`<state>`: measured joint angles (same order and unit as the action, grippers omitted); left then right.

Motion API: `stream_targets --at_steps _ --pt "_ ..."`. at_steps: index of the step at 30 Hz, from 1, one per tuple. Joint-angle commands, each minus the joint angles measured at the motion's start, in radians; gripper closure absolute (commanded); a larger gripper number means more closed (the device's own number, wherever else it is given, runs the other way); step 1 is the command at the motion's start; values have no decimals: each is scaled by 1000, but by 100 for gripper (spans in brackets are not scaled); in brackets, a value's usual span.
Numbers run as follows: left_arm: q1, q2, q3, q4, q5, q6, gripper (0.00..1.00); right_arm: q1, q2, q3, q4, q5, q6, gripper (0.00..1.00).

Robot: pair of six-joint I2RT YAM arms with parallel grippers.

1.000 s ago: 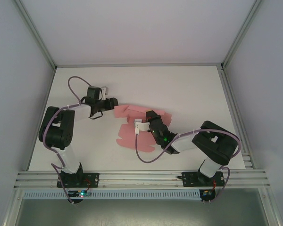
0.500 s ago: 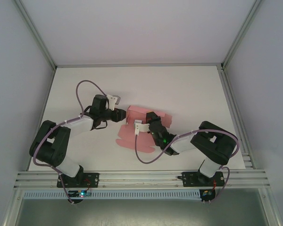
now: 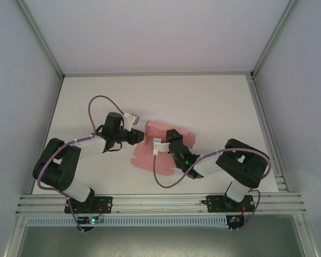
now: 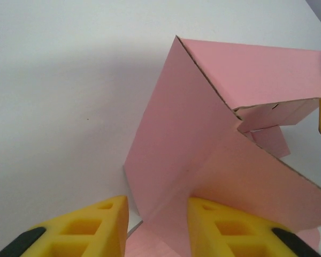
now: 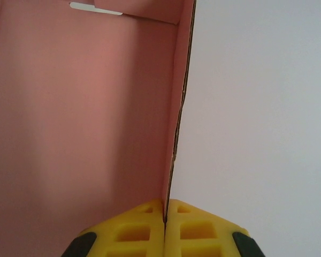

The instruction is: Assemble paper box

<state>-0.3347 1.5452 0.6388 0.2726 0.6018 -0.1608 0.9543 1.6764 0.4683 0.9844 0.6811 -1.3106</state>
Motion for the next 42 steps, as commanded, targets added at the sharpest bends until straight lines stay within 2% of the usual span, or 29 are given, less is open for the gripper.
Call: stream_targets --at_steps 1,6,10,15,19,21,23,27,29,31,35,37,38,39,40,42 --pt "-27 -19 -34 73 40 17 64 21 -16 -27 -92 -10 10 100" --pt "-36 4 -21 88 44 35 64 41 -35 -26 -123 -7 15 100" --pt "-36 30 -6 119 103 40 61 63 -54 -21 -161 4 24 100" --pt "-47 60 -2 125 106 58 55 94 -59 -26 -185 25 33 100" --pt "-70 71 -1 164 68 61 55 120 -58 -25 -213 37 38 100" --pt "-91 65 0 173 6 72 54 133 -65 -20 -257 37 57 100" --pt "-108 54 -15 191 -78 79 48 149 -66 -20 -293 35 79 100" --pt "-114 35 -72 260 -125 86 47 186 -52 -37 -328 81 90 100" --pt "-118 52 -85 341 -143 71 51 189 -60 -31 -372 75 123 100" --pt "-120 72 -69 365 -151 70 60 190 -66 -19 -407 66 142 100" --pt "-133 95 -57 398 -200 90 70 190 -75 -16 -431 68 147 100" --pt "-147 108 -71 461 -276 53 80 189 -86 -7 -471 57 182 100" --pt "-152 116 -78 491 -302 43 81 189 -88 -3 -492 52 200 100" --pt "-166 125 -84 522 -364 31 84 189 -90 2 -510 50 210 100" --pt "-185 135 -86 538 -431 31 93 187 -92 5 -520 51 219 100" --pt "-225 161 -70 537 -570 26 97 187 -93 8 -543 46 237 100"
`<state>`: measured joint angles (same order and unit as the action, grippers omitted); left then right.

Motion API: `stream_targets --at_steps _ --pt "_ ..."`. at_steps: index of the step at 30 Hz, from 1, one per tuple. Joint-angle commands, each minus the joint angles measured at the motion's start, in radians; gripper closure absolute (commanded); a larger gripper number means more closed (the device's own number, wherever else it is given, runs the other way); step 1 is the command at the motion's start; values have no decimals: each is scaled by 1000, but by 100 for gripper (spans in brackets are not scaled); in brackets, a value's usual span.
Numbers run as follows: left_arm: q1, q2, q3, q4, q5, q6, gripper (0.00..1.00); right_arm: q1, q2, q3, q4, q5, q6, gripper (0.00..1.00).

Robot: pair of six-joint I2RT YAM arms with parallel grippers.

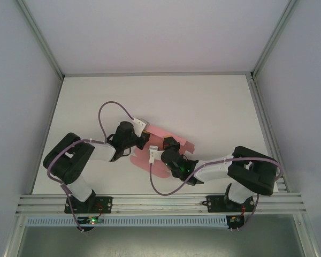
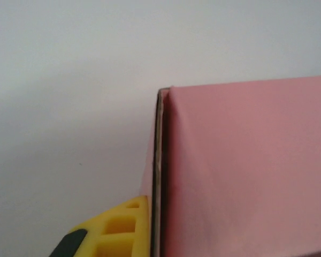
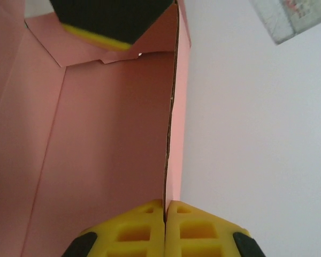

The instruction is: Assemble paper box

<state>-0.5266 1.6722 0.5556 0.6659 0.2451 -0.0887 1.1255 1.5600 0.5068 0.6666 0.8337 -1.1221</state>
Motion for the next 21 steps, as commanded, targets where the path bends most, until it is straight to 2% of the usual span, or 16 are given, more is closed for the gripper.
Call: stream_targets --at_steps 1,3,11,15,17,21 --pt "-52 51 29 127 -263 -46 98 14 21 -28 -237 -114 58 100" --pt "-90 87 48 117 -396 -54 98 7 18 -15 -269 -123 87 100" --pt "-142 144 40 80 -697 -86 95 -49 -55 24 -430 -188 226 100" --pt "-145 151 48 41 -761 -136 92 -81 -101 52 -522 -268 290 100" --pt "-148 165 69 0 -808 -149 100 -88 -100 61 -537 -281 304 100" --pt "-153 190 89 -34 -866 -172 100 -99 -83 79 -574 -294 320 100"
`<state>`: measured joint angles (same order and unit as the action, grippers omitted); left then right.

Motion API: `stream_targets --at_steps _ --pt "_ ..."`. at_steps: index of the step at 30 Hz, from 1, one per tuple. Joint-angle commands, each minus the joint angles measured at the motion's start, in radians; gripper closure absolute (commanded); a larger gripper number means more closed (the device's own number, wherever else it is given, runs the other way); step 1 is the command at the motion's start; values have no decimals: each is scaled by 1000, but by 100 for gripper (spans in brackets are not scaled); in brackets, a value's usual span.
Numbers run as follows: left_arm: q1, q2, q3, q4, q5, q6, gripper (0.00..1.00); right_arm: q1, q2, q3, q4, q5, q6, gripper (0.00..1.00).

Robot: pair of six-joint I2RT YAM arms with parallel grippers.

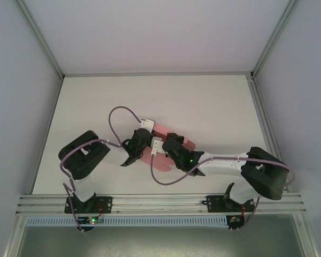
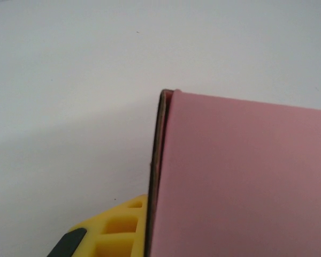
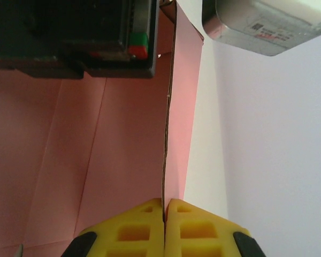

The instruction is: Assemble paper box

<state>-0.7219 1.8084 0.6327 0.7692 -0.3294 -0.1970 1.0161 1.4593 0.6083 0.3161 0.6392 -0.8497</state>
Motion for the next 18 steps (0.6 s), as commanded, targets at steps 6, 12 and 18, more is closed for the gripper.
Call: stream_targets --at_steps 6,12,18 --pt "32 48 42 -257 -391 -171 98 1 22 -6 -252 -122 86 100" --pt "25 86 131 -418 -482 -219 94 -16 24 5 -274 -140 93 100" --pt "15 96 174 -509 -537 -262 99 -19 28 15 -295 -150 101 100"
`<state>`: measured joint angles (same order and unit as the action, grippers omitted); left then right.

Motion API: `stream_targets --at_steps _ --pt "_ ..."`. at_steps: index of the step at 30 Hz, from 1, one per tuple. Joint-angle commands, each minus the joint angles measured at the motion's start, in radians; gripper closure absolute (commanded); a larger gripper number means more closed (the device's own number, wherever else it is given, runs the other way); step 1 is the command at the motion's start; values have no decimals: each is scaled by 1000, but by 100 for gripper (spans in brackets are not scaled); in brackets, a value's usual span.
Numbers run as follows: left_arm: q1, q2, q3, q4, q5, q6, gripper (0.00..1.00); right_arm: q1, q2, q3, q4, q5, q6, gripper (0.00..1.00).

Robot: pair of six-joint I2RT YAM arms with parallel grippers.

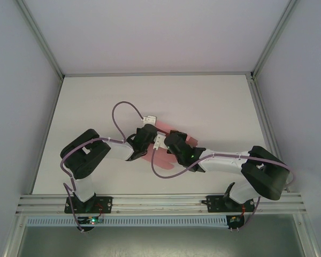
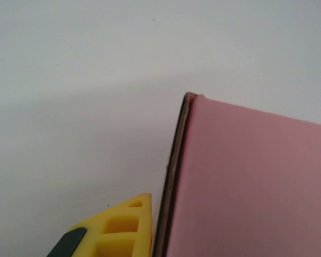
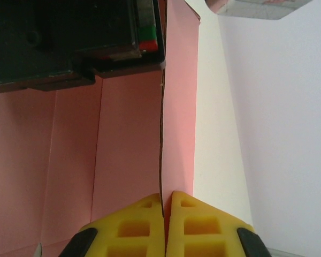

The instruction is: Assemble paper box

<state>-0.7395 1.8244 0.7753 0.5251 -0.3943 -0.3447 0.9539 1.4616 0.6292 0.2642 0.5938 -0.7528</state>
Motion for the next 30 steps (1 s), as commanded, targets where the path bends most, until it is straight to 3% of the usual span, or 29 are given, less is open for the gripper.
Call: stream_targets --at_steps 1,5,9,12,15,16,18,20,22,24,25,30 --pt "32 84 40 -285 -474 -119 100 43 25 -5 -243 -100 7 100" --pt "33 82 44 -290 -449 -105 99 42 20 -3 -250 -96 10 100" --pt "33 50 7 -167 -340 -22 92 30 18 6 -230 -102 24 100" --pt "33 25 -8 -93 -254 29 100 7 14 31 -185 -130 64 100" --pt "34 -8 -9 -57 -156 55 100 -25 -1 67 -105 -128 113 83" --pt "35 -22 -13 -45 -133 65 100 -39 -12 82 -81 -120 124 71" --pt "36 -58 -20 -34 -123 69 100 -72 -53 110 -54 -107 141 66" --pt "35 -96 -22 -38 -120 78 100 -106 -109 130 -28 -109 162 48" --pt "38 -142 -19 -54 -107 91 100 -130 -191 143 -20 -130 188 42" --pt "40 -201 -27 -58 -102 98 100 -143 -290 140 -20 -164 215 24" --pt "41 -228 -35 -56 -93 99 100 -146 -338 134 -21 -181 235 4" --pt "86 -383 -81 -67 44 68 100 -211 -552 153 -133 -253 486 2"
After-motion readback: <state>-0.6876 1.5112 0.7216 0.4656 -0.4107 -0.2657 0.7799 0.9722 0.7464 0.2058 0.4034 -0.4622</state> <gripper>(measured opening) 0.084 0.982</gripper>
